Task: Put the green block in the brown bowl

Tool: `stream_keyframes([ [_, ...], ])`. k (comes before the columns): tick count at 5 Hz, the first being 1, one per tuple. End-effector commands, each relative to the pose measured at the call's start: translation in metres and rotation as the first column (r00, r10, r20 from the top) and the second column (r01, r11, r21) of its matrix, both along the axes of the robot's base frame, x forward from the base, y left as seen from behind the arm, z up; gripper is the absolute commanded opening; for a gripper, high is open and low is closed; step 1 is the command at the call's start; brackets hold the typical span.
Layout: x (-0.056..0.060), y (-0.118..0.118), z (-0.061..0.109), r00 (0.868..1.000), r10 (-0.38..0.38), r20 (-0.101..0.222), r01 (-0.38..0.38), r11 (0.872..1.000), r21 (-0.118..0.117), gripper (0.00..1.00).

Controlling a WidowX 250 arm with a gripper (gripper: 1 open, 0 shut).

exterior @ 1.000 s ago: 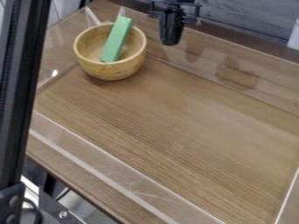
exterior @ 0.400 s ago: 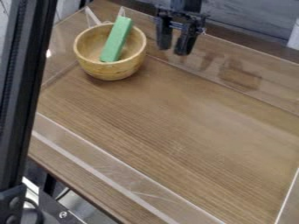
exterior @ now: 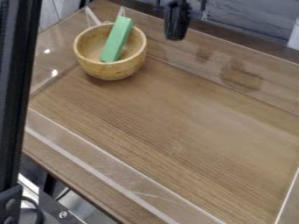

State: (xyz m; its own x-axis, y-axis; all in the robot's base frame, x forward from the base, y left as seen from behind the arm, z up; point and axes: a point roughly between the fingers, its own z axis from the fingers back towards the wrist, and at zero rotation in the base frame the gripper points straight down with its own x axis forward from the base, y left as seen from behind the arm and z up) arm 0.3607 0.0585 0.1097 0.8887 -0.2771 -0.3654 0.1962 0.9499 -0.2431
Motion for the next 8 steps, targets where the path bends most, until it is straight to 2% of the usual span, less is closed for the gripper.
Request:
stream_keyframes([
  [1,0.001,0.007,0.052,0.994,0.012,0.112,-0.014,1.000,0.016,0.00],
  [2,-0.003,0.013,0.043,0.994,0.050,0.099,-0.052,0.998,0.023,0.00],
  [3,-0.005,0.016,0.034,0.993,0.079,0.087,-0.082,0.996,0.030,1.00],
  [4,-0.006,0.024,0.026,0.991,0.109,0.079,-0.112,0.993,0.037,0.00],
  [6,-0.005,0.029,0.014,0.987,0.141,0.074,-0.144,0.989,0.044,0.00],
  [7,-0.005,0.035,0.014,0.983,0.149,0.104,-0.152,0.988,0.028,1.00],
  [8,-0.006,0.041,0.014,0.979,0.155,0.135,-0.158,0.987,0.013,0.00],
])
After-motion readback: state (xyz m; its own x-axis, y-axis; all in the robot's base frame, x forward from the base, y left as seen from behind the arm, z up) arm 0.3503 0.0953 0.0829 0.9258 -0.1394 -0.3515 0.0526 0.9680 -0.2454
